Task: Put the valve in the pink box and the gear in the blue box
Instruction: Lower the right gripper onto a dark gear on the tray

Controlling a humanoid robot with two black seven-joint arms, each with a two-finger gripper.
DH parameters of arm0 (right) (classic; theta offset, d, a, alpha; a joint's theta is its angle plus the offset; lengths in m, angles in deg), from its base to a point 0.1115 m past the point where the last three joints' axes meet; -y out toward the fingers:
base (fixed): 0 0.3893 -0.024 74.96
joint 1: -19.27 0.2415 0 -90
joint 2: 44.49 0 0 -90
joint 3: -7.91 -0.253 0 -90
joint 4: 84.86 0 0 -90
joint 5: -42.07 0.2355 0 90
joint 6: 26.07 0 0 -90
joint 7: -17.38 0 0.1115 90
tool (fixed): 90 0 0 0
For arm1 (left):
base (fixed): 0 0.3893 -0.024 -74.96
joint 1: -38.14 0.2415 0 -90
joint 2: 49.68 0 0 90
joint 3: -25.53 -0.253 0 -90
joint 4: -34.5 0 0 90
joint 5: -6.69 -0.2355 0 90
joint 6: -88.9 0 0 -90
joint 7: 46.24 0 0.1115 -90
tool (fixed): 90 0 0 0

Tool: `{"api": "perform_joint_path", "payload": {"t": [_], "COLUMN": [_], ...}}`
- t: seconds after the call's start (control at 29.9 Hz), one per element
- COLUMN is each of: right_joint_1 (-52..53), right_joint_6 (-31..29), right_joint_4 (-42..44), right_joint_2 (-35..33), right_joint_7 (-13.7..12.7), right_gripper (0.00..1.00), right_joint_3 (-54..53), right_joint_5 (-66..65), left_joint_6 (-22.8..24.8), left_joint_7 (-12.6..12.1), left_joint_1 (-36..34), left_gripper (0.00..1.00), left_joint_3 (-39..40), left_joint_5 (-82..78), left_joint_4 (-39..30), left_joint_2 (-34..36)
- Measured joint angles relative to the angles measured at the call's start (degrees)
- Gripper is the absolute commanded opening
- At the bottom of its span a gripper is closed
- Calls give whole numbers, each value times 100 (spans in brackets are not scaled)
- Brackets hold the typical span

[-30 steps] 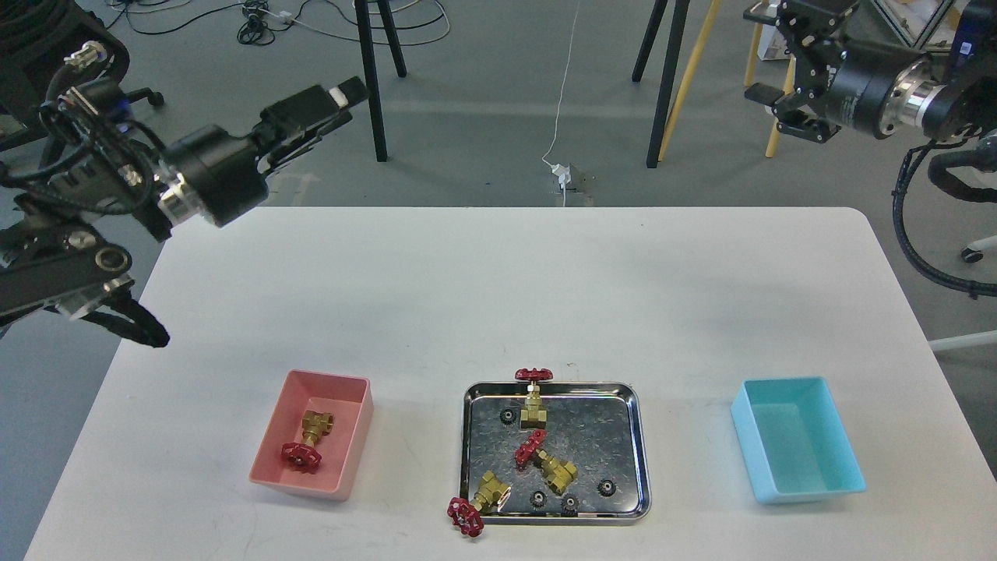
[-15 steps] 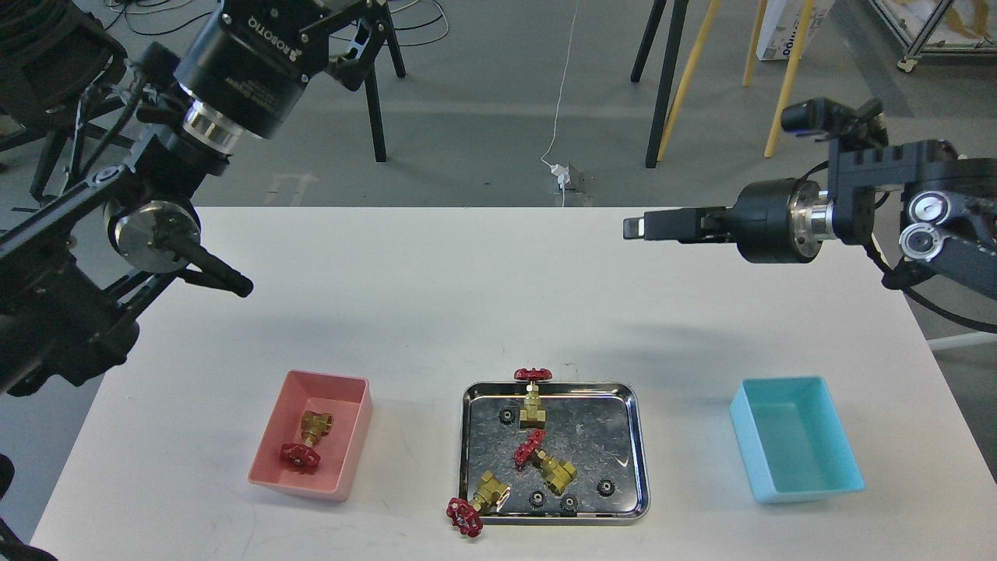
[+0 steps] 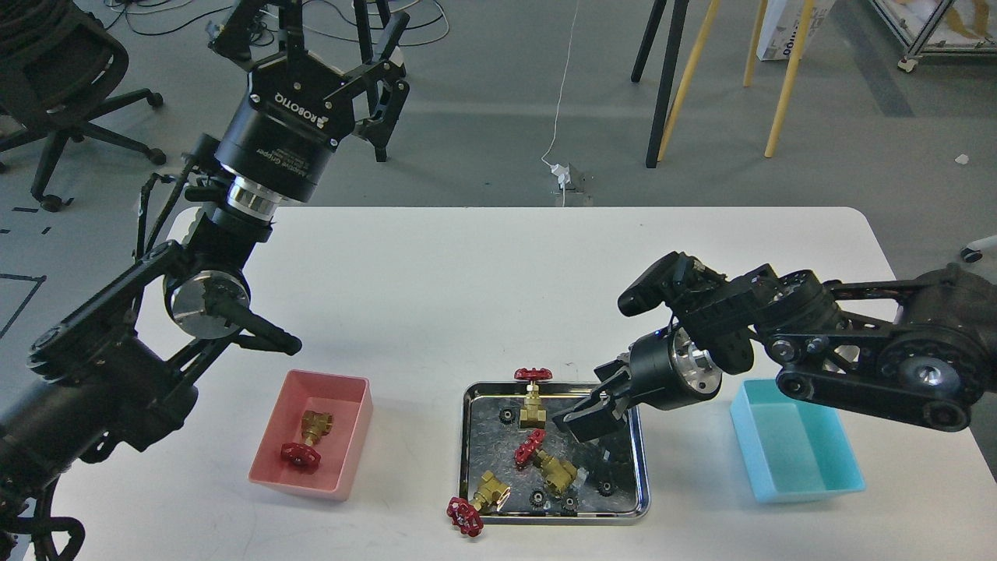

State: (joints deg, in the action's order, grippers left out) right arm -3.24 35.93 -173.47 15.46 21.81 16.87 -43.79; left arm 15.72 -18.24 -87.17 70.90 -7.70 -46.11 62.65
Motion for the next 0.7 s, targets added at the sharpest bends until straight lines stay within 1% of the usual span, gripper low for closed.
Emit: {"api": "perform_joint_path", "payload": {"t": [0.1, 0.17, 0.27, 0.33, 0.5, 0.54, 0.6, 0.64, 0.7], "right_joint_1": [148, 206, 282, 308, 322, 303, 279, 273, 263], "right_joint_6": [0, 0, 0, 0, 1, 0, 0, 0, 0], "right_joint_4": [-71, -78, -74, -71, -61, -61, -68, -70, -67], "right_joint_2": [33, 41, 50, 57, 54, 53, 53, 58, 92], "right_joint_7": [7, 16, 20, 20, 15, 14, 5, -9, -29], "right_gripper": [98, 96, 91, 82, 51, 48, 33, 31, 31], "right_joint_3": [275, 390, 457, 492, 724, 767, 809, 820, 835], "right_joint_5": [-17, -34, -50, -56, -359, -455, -590, -634, -693], "left_joint_6": [-429, -535, -585, -604, -748, -785, -848, -869, -903], "left_joint_7": [0, 0, 0, 0, 0, 0, 0, 0, 0], "left_joint_1": [-15, -18, -22, -22, -98, -111, -183, -232, -324], "left_gripper": [73, 74, 74, 74, 74, 74, 74, 74, 74], "left_joint_3": [-31, -55, -77, -80, -96, -96, -98, -110, -171], "left_joint_5": [-246, -309, -385, -503, -812, -862, -952, -977, -997], "left_joint_4": [0, 2, 6, 9, 36, 41, 44, 44, 45], "left_joint_2": [-178, -245, -294, -314, -464, -482, -502, -505, -509]}}
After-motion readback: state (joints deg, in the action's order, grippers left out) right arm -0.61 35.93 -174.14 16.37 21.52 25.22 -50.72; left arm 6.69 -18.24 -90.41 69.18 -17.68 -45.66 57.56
